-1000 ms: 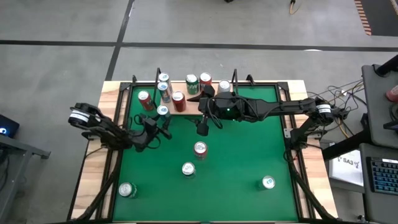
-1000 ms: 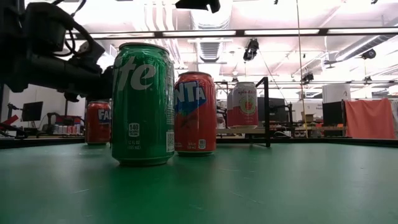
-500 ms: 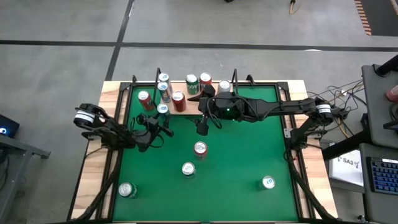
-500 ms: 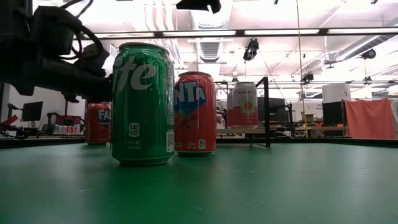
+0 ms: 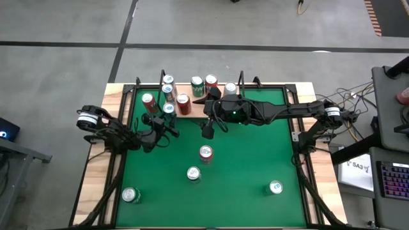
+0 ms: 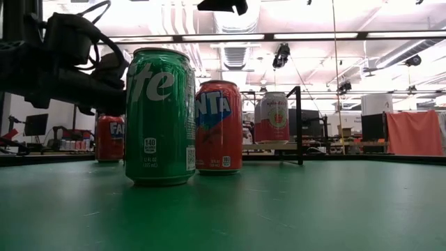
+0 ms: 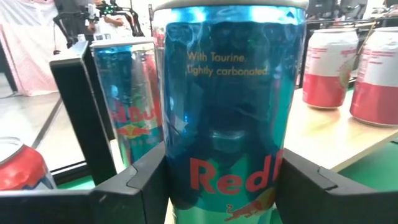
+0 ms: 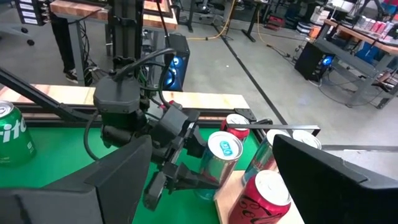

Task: Pick and place cans onto a shelf
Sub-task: Put the top blue silver soda can on the shelf aligned with the other blue silver soda can

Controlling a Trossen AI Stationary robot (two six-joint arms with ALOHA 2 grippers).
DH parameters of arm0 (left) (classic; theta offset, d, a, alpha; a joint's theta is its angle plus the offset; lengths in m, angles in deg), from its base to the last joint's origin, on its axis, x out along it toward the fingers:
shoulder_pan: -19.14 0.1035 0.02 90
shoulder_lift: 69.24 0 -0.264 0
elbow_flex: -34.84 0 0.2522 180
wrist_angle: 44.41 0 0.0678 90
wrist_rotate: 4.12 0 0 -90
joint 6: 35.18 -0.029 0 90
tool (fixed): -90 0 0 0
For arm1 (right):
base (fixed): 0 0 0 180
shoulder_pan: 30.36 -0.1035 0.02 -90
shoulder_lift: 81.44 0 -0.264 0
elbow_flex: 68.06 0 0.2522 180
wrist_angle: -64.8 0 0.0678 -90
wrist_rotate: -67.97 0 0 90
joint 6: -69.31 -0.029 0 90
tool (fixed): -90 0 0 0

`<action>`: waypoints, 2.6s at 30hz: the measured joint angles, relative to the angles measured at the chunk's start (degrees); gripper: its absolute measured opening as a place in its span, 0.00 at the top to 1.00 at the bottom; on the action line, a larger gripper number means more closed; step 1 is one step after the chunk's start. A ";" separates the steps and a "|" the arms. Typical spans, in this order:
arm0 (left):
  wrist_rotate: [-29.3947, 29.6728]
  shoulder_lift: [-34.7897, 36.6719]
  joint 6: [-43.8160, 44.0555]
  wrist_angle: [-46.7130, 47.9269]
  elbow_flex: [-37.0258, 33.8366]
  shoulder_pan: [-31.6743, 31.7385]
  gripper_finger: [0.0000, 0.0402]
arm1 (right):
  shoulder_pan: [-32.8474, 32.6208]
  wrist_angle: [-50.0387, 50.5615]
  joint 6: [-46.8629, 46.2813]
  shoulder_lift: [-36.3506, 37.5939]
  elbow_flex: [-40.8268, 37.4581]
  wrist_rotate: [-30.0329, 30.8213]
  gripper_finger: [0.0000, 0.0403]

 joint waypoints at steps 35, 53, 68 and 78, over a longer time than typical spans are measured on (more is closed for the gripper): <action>-0.09 0.00 3.10 -0.28 0.09 3.64 0.50 | 0.00 0.08 0.02 -0.02 0.00 0.00 0.19; -0.11 -0.04 3.49 -0.11 0.09 4.14 0.50 | 0.00 0.08 0.03 -0.02 0.00 -0.02 0.19; -0.20 -0.07 3.52 0.11 0.11 4.36 0.50 | 0.00 0.08 0.04 -0.02 0.00 -0.02 0.19; -0.20 -0.09 3.84 0.15 0.11 4.45 0.50 | 0.00 0.11 0.04 -0.02 0.00 -0.04 0.19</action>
